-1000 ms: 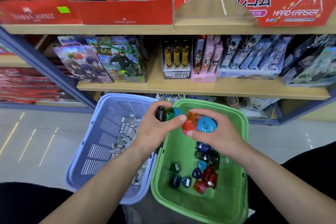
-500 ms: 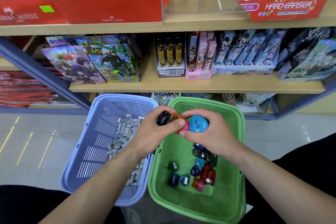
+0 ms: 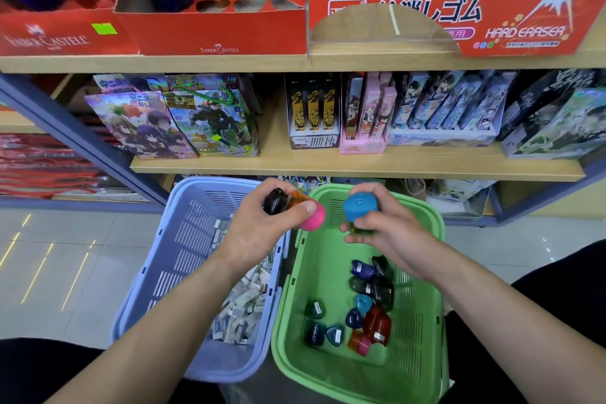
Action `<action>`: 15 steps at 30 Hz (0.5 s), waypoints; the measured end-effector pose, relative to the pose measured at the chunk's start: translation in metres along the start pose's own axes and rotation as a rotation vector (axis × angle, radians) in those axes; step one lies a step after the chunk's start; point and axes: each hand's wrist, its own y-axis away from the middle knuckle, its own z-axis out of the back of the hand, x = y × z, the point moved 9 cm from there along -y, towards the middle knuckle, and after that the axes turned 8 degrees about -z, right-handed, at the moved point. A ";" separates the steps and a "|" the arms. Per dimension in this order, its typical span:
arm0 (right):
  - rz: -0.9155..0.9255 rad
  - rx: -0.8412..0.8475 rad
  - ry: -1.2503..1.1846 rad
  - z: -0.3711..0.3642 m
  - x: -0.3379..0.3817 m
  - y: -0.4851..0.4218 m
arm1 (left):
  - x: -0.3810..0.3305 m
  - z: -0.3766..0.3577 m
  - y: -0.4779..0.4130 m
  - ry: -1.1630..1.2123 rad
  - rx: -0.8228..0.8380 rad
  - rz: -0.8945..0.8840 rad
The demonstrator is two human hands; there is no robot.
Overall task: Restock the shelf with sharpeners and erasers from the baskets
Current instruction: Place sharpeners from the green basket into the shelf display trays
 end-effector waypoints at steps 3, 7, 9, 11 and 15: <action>-0.009 0.046 -0.086 -0.007 0.013 0.002 | -0.008 0.011 0.001 -0.002 -0.013 -0.005; 0.019 0.091 -0.069 -0.017 0.027 0.006 | -0.017 0.025 0.005 0.003 -0.038 -0.018; 0.018 0.111 -0.082 -0.023 0.031 0.006 | -0.022 0.030 0.005 0.001 -0.046 -0.039; 0.003 0.142 -0.094 -0.033 0.036 0.006 | -0.026 0.034 0.005 0.013 -0.060 -0.055; 0.022 0.143 -0.115 -0.049 0.047 0.002 | -0.034 0.045 0.006 0.040 -0.108 -0.106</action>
